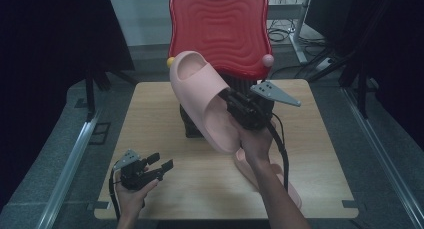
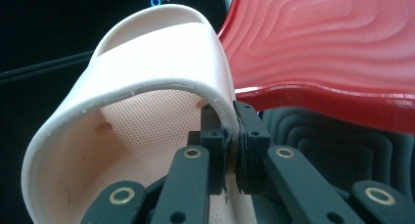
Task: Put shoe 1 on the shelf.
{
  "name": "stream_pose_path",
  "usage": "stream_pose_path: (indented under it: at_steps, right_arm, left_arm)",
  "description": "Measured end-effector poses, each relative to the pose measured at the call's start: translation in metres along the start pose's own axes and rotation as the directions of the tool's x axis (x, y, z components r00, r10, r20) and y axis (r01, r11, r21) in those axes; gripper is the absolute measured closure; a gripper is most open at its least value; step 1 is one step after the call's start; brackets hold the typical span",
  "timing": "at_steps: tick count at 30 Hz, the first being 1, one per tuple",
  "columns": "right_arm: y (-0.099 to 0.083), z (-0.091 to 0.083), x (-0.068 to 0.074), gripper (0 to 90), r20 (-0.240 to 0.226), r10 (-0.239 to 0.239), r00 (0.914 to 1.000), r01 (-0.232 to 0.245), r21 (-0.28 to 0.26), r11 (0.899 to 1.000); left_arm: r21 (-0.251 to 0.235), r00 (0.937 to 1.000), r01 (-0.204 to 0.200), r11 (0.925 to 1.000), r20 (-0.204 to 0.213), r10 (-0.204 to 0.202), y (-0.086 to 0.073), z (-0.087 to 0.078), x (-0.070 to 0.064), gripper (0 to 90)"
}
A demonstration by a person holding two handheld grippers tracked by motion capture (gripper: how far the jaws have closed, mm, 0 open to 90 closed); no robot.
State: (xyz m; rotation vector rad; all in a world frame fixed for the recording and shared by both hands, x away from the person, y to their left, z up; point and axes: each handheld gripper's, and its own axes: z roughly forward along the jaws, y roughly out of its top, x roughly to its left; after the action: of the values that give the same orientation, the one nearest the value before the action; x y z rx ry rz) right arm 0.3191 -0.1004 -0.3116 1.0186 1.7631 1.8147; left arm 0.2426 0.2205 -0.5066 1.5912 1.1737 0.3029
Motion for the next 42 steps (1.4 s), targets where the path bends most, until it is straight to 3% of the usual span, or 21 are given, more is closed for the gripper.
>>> stream_pose_path:
  at_steps: [26, 42]
  right_arm:
    - [0.042, 0.035, 0.000, 83.9, 0.049, -0.023, 0.9985, 0.023, -0.001, 1.000]
    - [0.081, 0.085, -0.004, 83.8, 0.132, -0.041, 0.9904, 0.041, 0.006, 0.999]
  left_arm:
    - [0.003, 1.0000, 0.000, 1.0000, 0.004, 0.000, 0.000, -0.001, 0.002, 30.7]
    - [0.006, 0.9999, -0.003, 1.0000, 0.013, 0.003, -0.001, 0.000, 0.001, 30.6]
